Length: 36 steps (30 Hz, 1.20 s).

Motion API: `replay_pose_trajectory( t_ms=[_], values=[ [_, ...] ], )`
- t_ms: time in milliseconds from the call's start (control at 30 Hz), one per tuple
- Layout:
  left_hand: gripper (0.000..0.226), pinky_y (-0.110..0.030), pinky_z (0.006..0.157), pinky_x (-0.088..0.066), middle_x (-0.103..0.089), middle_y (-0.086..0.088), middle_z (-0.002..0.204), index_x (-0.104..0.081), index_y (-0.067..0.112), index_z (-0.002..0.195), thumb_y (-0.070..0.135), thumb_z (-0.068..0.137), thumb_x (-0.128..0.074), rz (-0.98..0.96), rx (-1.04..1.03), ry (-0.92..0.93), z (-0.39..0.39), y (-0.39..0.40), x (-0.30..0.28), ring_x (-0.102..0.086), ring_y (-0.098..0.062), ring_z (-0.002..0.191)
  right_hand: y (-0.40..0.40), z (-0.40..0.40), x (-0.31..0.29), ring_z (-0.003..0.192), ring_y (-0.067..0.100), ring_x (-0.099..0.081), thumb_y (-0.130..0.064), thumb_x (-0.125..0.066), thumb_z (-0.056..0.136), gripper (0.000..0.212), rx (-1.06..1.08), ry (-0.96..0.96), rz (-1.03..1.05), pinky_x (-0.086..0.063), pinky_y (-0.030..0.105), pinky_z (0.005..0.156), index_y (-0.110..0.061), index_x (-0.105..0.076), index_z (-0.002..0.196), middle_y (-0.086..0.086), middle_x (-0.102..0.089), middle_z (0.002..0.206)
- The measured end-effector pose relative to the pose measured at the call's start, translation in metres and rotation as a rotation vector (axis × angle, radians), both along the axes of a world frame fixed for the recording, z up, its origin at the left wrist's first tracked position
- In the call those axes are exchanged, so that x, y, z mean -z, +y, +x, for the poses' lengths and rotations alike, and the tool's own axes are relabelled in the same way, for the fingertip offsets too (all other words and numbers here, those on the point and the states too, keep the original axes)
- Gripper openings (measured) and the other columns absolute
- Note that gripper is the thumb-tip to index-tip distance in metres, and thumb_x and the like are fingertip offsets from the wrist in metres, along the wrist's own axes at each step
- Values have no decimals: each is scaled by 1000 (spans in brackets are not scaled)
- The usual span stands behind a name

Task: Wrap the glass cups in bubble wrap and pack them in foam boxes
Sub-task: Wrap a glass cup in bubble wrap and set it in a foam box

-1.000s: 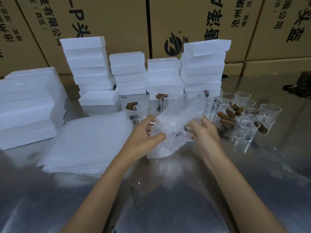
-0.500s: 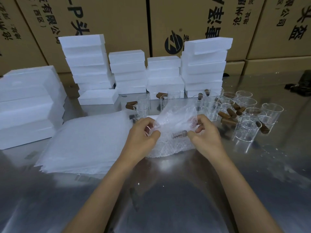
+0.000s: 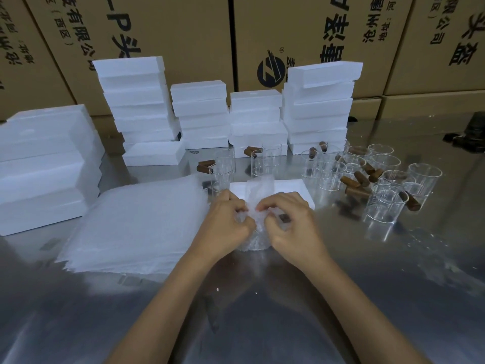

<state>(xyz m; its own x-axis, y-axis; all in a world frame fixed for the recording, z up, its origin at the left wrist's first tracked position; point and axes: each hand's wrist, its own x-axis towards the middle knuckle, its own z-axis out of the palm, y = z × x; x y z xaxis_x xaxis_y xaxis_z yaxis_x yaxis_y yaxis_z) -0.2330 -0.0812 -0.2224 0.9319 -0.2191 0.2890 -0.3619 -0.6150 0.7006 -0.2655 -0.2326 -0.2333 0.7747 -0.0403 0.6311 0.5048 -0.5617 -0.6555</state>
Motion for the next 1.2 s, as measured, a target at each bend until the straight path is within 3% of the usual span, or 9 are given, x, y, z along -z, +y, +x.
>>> replay_pose_trajectory(
  t_ms=[167,333,467,600,700,800,900,1067,1200],
  values=[
    [34,-20,74,-46,-57,5,102,-55,27,102,22,68,-59,-331,85,122,-7,7,-18,-53,-9,80,1,-1,3,95,6,-48,-17,-46,80,25,21,23,-196,-25,15,93,-20,-69,72,-18,-67,77],
    [20,-19,85,-39,-63,17,83,-66,27,68,35,75,-49,-13,173,-158,-10,10,-19,-52,-11,93,-1,-3,6,95,3,-45,-18,-40,82,32,-8,58,-237,-30,18,91,-15,-66,64,-22,-55,64],
    [42,-31,85,-39,-67,13,76,-70,10,69,34,82,-37,312,230,-228,-8,12,-12,-44,-14,83,3,-6,-1,90,7,-56,-7,-47,75,23,71,-30,137,-41,14,72,-14,-69,71,-13,-67,78],
    [59,-31,90,-38,-72,11,83,-76,12,77,44,80,-27,403,233,-243,-11,11,-14,-45,-12,86,3,-7,1,110,7,-46,-21,-37,81,40,61,23,-134,-28,20,98,-16,-75,71,-12,-66,105],
    [47,-31,84,-44,-68,11,73,-73,21,71,46,75,-34,308,149,-249,-14,12,-17,-49,-8,81,3,-7,6,128,7,-34,-31,-24,82,52,81,78,-351,-15,20,107,-19,-74,73,-11,-57,132],
    [35,-27,82,-44,-61,15,85,-68,23,71,47,74,-43,219,126,-314,-12,13,-16,-51,-8,90,4,-6,10,135,5,-28,-32,-20,83,57,77,88,-413,-12,22,111,-19,-74,76,-14,-53,141],
    [30,-20,80,-41,-46,21,104,-64,30,74,56,76,-52,169,181,-211,-8,14,-10,-49,0,101,4,-3,11,126,-14,-26,-34,-27,80,50,58,107,-109,-16,20,109,-18,-74,78,-26,-53,129],
    [44,-22,75,-43,-44,19,102,-50,32,74,74,67,-61,304,160,-137,-7,9,1,-49,-1,95,-22,9,8,120,0,-41,-21,-40,85,32,294,-16,191,-30,25,104,-21,-71,95,-9,-60,123],
    [43,-26,64,-37,-51,16,91,-41,32,84,61,63,-64,99,66,-179,-9,7,-7,-48,-1,86,-41,20,16,128,12,-39,-21,-42,89,34,347,175,188,-29,34,112,-21,-69,111,-5,-59,132]
  ],
)
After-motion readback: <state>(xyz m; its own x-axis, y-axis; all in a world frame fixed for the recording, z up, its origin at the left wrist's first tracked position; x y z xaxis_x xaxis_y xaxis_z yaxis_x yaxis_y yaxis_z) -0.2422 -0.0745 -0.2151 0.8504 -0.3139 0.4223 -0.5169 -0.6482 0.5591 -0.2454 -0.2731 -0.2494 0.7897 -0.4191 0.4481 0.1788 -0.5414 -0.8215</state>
